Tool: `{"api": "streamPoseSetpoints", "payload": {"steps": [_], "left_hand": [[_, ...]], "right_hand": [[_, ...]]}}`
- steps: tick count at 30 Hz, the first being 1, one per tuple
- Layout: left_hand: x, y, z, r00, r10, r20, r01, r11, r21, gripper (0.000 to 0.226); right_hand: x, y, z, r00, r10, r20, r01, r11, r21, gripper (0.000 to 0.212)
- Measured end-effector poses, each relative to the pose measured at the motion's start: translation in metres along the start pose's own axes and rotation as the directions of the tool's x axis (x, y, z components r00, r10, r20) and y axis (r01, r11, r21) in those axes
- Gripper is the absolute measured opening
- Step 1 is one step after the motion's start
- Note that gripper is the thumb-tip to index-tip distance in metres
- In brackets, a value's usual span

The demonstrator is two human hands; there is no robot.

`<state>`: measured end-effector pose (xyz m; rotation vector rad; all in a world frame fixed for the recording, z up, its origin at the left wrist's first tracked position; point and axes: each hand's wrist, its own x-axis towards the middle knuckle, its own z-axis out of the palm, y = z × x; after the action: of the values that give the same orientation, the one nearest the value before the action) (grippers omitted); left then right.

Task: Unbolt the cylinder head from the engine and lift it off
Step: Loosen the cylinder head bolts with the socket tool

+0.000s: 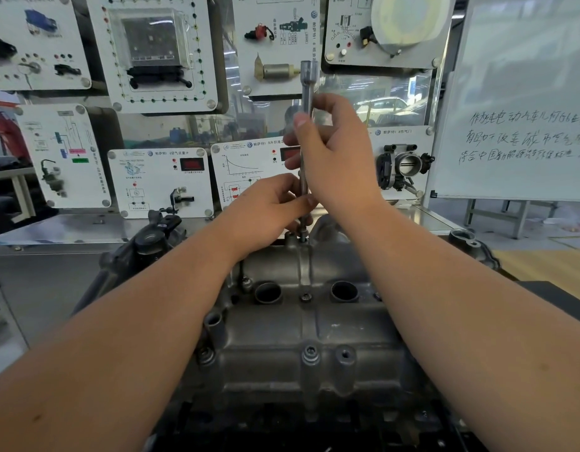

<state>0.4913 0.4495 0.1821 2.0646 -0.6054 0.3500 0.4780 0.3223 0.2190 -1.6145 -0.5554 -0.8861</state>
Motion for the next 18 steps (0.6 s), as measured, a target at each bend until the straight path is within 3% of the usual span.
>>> {"api": "streamPoseSetpoints", "payload": {"steps": [6,14,18], "left_hand": [[-0.0004,-0.0002,0.0019,1.0,0.022,-0.003,-0.022,0.999,0.031,0.022],[0.0006,0.0,-0.0001,0.998,0.061,0.017,-0.061,0.998,0.022,0.026],[0.0001,-0.0003,0.0009,0.998,0.062,0.012,-0.062,0.998,0.021,0.025]], "right_hand": [[-0.0001,-0.0015,-0.0015,0.999,-0.028,-0.041,0.027,0.999,-0.029,0.004],[-0.0013,-0.0021,-0.0011,1.0,-0.006,0.015,0.006,1.0,0.014,0.024],[-0.0003,-0.0014,-0.0003,0.999,-0.035,-0.003,0.035,0.999,-0.031,0.007]]}}
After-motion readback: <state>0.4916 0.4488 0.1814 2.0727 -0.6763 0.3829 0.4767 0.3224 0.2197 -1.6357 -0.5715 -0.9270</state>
